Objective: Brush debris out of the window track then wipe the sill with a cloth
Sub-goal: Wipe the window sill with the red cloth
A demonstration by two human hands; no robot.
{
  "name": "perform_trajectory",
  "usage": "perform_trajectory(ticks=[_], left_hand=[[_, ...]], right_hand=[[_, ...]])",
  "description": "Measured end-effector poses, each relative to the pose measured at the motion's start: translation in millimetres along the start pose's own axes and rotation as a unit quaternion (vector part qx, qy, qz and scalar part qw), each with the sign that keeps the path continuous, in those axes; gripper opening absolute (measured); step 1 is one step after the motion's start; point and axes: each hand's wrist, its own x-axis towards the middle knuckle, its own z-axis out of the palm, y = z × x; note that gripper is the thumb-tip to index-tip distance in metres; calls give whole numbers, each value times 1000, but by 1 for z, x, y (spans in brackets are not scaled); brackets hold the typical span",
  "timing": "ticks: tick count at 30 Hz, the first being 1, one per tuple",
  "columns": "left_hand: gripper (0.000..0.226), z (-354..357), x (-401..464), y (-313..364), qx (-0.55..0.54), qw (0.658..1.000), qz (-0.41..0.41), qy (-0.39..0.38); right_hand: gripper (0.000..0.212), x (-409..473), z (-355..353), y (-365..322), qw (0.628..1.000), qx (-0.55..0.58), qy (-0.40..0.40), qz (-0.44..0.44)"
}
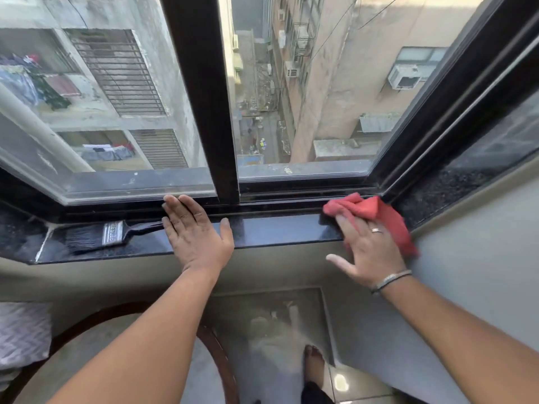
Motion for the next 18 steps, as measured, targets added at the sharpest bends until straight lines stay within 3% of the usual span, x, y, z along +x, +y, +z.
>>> perform_trajectory(ticks=[5,9,10,15,17,18], left_hand=[[101,-2,0,0,-1,1000,5,-1],[102,-3,0,0,-1,1000,9,-2],[102,-3,0,0,-3,1000,7,-3],[103,-1,0,-1,-14,1000,10,9],[103,1,1,-1,-23,999,13,19],[103,3,2,-1,-24,999,15,23]], right_hand=[[99,-7,-7,28,993,-84,-65,54],[48,-2,-23,16,985,-144,-26,91],[44,-5,-27,13,982,-156,-20,100],[54,-60,-27,-20,971,-109,-100,188],[66,-77,-30,-25,964,-56,-103,239],[72,-79,-27,-25,966,-34,-65,249]])
